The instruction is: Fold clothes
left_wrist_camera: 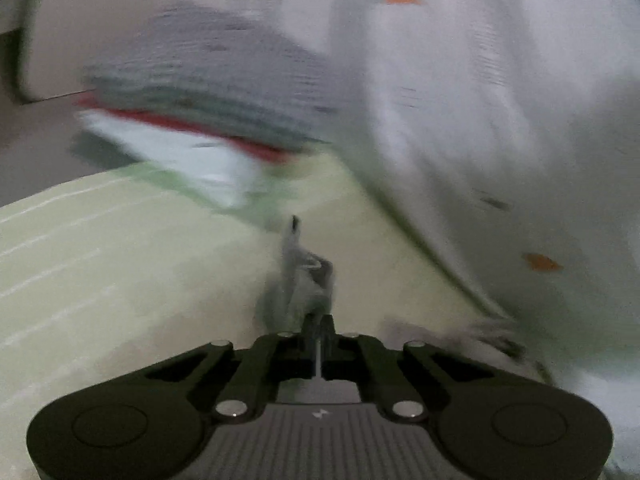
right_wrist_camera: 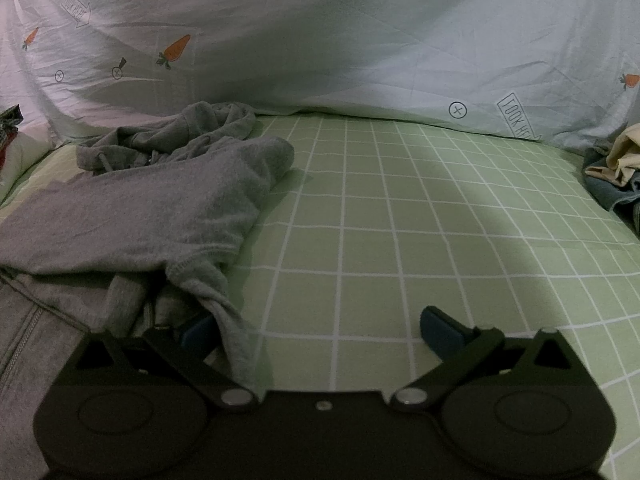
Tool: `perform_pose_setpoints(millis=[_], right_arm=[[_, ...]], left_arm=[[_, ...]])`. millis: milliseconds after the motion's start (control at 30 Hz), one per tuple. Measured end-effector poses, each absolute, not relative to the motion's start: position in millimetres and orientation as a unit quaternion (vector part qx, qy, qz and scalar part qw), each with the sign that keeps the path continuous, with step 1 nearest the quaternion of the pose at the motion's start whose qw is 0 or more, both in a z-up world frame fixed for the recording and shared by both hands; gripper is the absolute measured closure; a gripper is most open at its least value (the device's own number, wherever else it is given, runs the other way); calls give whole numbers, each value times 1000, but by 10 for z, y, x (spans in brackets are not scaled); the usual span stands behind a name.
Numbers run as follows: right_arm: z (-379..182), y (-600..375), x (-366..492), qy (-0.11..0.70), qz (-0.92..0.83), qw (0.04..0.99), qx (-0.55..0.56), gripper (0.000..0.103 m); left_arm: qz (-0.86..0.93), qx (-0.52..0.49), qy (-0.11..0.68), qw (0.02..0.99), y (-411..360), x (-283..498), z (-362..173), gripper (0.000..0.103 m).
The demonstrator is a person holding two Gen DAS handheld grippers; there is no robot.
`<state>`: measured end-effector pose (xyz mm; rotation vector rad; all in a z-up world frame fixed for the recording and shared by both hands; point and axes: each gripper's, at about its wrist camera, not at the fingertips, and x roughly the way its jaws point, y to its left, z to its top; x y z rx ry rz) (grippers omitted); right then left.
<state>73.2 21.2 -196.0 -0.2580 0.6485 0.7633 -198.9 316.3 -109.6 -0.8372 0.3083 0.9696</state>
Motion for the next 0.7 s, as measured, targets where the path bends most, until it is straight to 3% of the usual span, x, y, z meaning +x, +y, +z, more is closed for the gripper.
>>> perform_pose_setpoints(millis=[300, 367, 400, 567, 700], right_arm=[[-1959, 204, 734, 311, 366, 869, -121, 0], [-1958, 202, 735, 311, 366, 869, -121, 0], [-1957, 201, 736, 311, 366, 869, -120, 0], [-1956, 206, 728, 311, 366, 869, -120, 0], [-1956, 211, 727, 311, 365, 869, -121, 0]], left_arm=[[307, -309, 249, 865, 2565, -1052, -1019, 98], [320, -289, 274, 860, 2512, -1023, -1064, 84], [336, -277, 283, 854, 2518, -1039, -1078, 82], [424, -211, 317, 822, 2642, -1189, -1128, 75], [453, -182, 344, 802, 2867, -1283, -1226, 74]])
